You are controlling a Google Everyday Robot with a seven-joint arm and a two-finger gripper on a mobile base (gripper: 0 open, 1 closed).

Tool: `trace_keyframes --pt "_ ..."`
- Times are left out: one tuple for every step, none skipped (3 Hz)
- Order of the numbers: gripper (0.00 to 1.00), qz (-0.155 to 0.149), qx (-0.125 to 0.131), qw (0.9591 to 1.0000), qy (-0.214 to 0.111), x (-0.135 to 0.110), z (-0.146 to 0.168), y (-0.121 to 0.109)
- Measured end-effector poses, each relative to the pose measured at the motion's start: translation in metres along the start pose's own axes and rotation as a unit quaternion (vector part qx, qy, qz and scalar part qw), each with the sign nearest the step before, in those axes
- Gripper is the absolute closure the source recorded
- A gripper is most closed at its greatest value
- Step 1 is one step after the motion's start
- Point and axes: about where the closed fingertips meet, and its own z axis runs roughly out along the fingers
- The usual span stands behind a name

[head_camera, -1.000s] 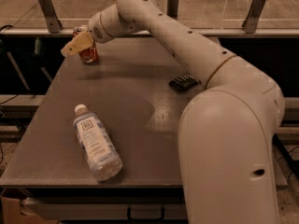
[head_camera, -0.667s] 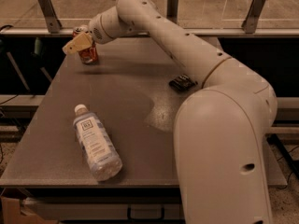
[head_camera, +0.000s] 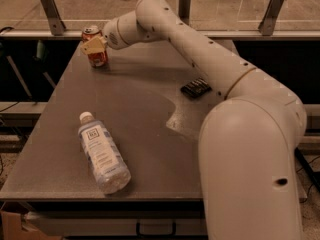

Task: Move coke can near blue plastic bottle

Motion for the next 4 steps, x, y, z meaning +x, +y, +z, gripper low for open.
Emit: trace_keyframes --pt "0.87 -0.017 -0.048 0.9982 -0.032 -0.003 -0.021 0.025" --pt "1.00 -0.064 -0.110 0.9897 -0.065 -0.012 -0.051 0.074" --pt "1.00 -0.109 -0.147 0.9803 -0.073 -0.008 -0.079 0.116" --pt "1.00 -0.132 -0.160 0.9767 -0.054 0.013 -0.100 0.138"
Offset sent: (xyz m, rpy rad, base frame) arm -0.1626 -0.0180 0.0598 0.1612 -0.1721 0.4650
